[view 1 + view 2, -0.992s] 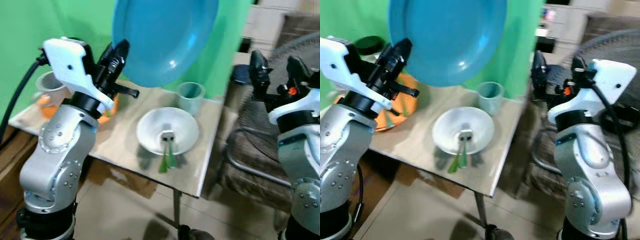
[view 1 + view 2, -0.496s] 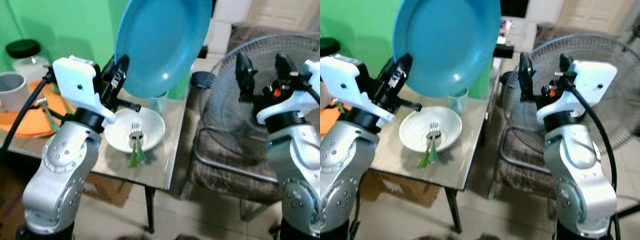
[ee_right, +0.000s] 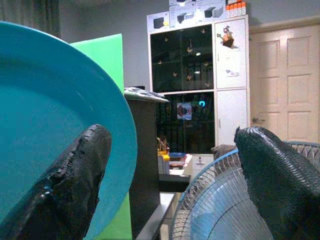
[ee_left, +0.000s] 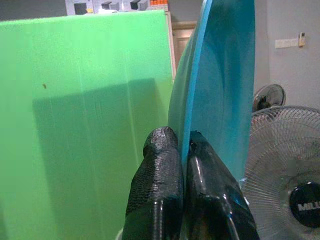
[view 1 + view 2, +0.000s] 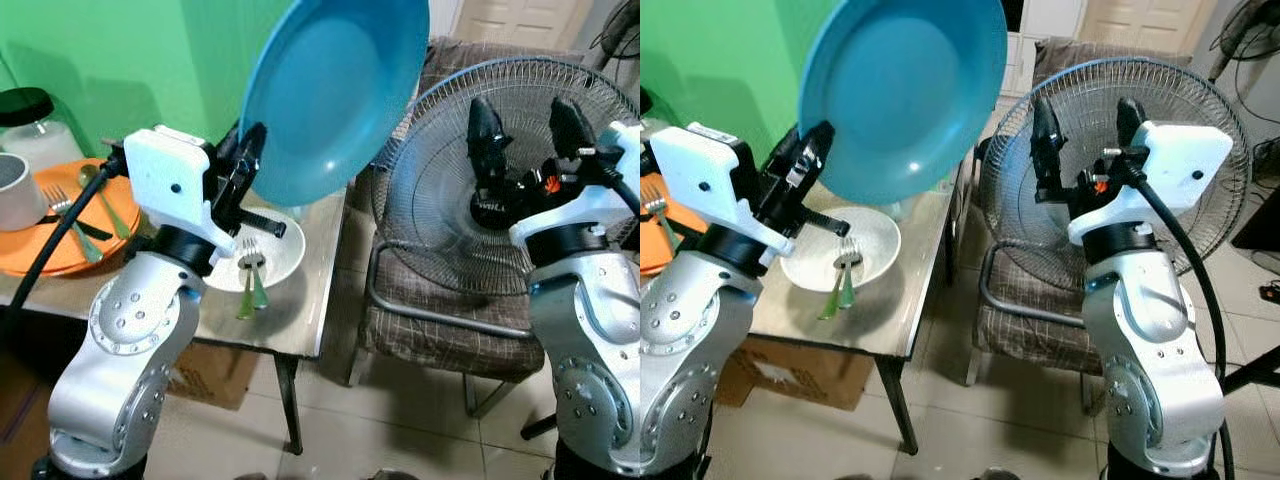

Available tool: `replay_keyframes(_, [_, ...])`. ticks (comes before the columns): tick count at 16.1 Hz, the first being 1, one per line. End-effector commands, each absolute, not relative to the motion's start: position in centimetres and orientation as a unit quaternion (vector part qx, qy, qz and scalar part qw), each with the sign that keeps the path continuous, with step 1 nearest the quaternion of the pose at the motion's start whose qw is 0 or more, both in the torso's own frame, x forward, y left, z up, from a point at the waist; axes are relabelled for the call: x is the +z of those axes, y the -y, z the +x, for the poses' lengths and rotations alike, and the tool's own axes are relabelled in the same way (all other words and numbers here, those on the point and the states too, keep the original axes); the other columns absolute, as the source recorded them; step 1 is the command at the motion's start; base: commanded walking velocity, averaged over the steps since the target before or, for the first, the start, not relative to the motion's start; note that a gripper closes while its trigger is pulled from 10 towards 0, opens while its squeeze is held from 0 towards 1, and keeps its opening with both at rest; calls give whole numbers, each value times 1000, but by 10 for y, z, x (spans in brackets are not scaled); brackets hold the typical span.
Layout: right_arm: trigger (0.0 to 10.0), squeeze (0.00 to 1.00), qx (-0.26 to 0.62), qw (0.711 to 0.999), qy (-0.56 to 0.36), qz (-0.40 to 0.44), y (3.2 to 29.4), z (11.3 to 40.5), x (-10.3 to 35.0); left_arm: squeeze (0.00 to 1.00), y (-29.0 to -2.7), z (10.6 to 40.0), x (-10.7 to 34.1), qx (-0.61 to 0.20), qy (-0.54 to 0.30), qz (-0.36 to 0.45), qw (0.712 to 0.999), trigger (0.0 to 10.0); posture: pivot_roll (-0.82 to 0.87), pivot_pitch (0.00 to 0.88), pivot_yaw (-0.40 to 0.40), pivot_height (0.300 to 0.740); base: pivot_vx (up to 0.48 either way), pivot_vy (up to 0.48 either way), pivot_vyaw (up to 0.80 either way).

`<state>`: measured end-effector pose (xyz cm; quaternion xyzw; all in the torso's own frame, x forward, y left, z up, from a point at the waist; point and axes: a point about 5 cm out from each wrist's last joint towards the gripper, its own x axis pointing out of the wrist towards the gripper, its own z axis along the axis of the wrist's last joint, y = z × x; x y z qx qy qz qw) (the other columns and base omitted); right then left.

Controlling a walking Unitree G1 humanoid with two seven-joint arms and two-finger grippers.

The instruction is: Setting the table

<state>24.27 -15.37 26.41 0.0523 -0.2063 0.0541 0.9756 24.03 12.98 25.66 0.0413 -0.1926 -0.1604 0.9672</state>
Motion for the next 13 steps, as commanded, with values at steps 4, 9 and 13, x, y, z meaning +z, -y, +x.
replay_keyframes(4, [10000, 0, 12, 978, 203, 44, 167, 241, 261, 0, -128, 251, 263, -123, 225, 18, 966, 10000, -75, 0, 30, 740, 0, 0, -800])
replay_keyframes(9, [10000, 0, -1, 980, 195, 43, 172, 238, 258, 0, -125, 257, 257, -119, 222, -11, 968, 10000, -98, 0, 41, 740, 0, 0, -160])
replay_keyframes(13, [10000, 0, -36, 983, 175, 25, 185, 233, 250, 0, -121, 263, 225, -164, 145, 44, 975, 10000, -136, 0, 60, 740, 0, 0, -400])
